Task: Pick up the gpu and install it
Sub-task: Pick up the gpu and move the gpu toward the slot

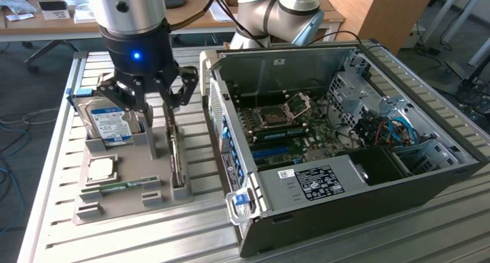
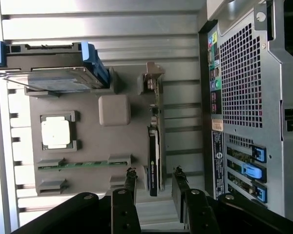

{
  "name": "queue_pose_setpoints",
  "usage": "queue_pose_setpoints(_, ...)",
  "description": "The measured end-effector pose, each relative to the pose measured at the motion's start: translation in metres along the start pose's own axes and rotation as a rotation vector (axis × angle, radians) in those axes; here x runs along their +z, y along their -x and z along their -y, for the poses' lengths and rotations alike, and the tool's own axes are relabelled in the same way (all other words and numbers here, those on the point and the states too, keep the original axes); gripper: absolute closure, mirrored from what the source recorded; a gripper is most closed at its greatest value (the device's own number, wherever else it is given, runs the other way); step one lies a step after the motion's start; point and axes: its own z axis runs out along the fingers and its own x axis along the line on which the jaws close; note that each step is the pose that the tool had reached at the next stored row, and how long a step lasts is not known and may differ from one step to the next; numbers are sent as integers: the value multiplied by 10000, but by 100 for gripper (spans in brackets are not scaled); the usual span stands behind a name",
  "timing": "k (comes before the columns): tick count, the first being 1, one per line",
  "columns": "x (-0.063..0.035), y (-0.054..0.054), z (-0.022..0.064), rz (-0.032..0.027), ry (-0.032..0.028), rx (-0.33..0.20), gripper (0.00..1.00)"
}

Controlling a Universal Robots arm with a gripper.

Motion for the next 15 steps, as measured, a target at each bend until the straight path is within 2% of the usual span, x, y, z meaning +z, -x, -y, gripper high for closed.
queue_pose_setpoints(11, 109, -6, 5, 1, 1, 0, 57)
queue_pose_setpoints(15, 110, -6, 5, -1, 2, 1, 57)
